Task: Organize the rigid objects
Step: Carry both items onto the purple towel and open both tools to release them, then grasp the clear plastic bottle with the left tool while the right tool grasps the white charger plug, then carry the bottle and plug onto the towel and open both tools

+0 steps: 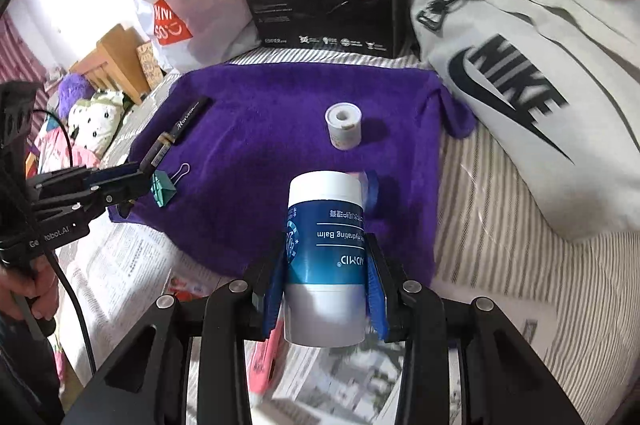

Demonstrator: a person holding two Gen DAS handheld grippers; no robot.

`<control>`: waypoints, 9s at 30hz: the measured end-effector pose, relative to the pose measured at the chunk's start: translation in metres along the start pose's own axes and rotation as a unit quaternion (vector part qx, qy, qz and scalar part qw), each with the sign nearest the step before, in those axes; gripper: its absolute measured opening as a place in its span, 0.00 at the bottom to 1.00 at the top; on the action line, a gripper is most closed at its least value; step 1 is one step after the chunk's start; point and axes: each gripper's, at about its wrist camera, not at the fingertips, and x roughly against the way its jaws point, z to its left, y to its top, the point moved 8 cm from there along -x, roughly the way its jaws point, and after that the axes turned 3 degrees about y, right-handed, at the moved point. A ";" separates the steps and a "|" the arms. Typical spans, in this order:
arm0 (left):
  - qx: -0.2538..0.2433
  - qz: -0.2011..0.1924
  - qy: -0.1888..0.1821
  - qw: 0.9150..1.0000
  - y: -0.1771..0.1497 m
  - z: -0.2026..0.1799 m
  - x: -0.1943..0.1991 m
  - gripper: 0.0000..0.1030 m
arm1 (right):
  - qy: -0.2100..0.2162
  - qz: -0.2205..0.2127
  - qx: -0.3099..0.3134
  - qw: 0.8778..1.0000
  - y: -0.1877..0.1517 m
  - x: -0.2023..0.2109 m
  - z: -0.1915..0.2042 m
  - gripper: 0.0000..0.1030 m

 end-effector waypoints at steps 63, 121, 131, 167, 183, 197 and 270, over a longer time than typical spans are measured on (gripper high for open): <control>-0.038 0.029 0.015 0.999 -0.036 -0.037 0.016 0.33 | -0.019 0.000 0.007 1.000 -0.055 0.042 0.003 0.42; -0.025 0.061 0.047 0.997 -0.097 -0.034 0.011 0.38 | 0.021 0.020 -0.013 0.999 -0.144 0.014 0.037 0.43; -0.028 0.065 0.034 0.997 -0.098 -0.038 0.008 0.39 | 0.015 0.025 0.030 0.999 -0.131 0.005 0.046 0.36; -0.012 0.029 0.022 0.999 -0.041 -0.001 0.021 0.39 | 0.037 -0.008 0.023 0.999 -0.042 0.025 0.041 0.36; 0.009 0.020 0.033 0.999 0.011 0.034 0.001 0.39 | 0.007 0.013 0.041 0.999 0.018 -0.038 0.052 0.36; 0.007 0.035 0.034 0.999 0.028 0.040 -0.033 0.39 | -0.014 0.037 0.057 0.998 0.016 -0.081 0.045 0.35; -0.005 -0.008 0.058 0.998 -0.035 0.035 0.057 0.46 | -0.039 -0.019 -0.061 0.997 -0.126 0.086 -0.023 0.48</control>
